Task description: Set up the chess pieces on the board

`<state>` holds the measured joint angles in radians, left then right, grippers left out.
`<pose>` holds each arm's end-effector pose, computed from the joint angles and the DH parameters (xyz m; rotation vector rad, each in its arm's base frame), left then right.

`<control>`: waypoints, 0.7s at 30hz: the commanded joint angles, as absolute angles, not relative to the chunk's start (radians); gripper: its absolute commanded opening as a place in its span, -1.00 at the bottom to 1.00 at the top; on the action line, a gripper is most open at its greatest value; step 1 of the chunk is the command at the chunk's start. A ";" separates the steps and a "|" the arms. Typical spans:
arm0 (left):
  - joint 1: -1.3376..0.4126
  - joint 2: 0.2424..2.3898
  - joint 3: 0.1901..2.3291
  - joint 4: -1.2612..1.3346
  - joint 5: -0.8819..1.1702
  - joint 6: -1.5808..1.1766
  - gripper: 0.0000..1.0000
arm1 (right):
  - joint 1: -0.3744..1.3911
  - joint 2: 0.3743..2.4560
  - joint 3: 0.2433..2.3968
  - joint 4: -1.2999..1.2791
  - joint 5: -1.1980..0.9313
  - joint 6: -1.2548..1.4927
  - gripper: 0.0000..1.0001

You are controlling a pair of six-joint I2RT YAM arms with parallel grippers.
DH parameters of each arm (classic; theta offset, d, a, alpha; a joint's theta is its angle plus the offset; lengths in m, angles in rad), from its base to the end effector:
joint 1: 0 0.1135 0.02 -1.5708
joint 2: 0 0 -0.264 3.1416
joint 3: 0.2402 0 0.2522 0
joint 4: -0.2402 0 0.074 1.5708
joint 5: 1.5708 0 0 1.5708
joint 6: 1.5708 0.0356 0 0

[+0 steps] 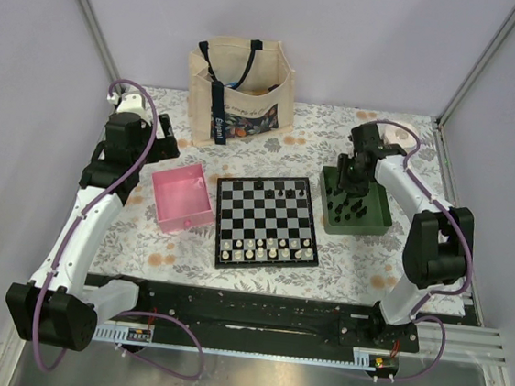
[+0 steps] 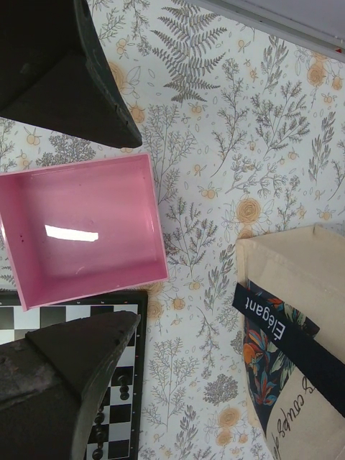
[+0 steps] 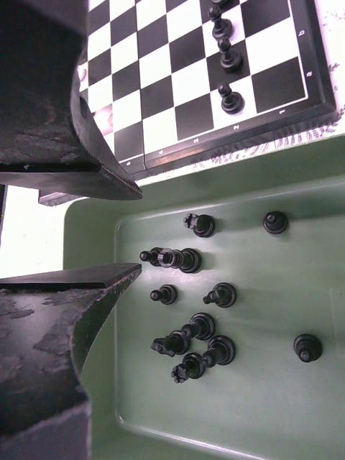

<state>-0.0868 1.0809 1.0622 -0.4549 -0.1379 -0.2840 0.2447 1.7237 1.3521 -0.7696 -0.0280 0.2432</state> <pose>0.2386 -0.0159 0.3520 -0.2863 2.0206 -0.0913 0.3450 0.0872 0.2417 -0.0104 2.7257 0.1807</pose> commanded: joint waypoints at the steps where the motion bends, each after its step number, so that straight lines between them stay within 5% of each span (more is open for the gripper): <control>1: -0.084 1.066 1.068 -0.423 -0.126 -0.275 0.98 | 0.249 1.698 1.342 -0.765 -0.025 0.258 -0.01; 21: -0.086 1.074 1.071 -0.422 -0.121 -0.276 0.98 | 0.250 1.769 1.310 -0.755 0.018 0.250 -0.07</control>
<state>-0.0868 1.0809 1.0622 -0.4545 -0.1375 -0.2840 0.2451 1.7401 1.3098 -0.7712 -0.0086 0.2440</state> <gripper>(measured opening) 0.988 0.470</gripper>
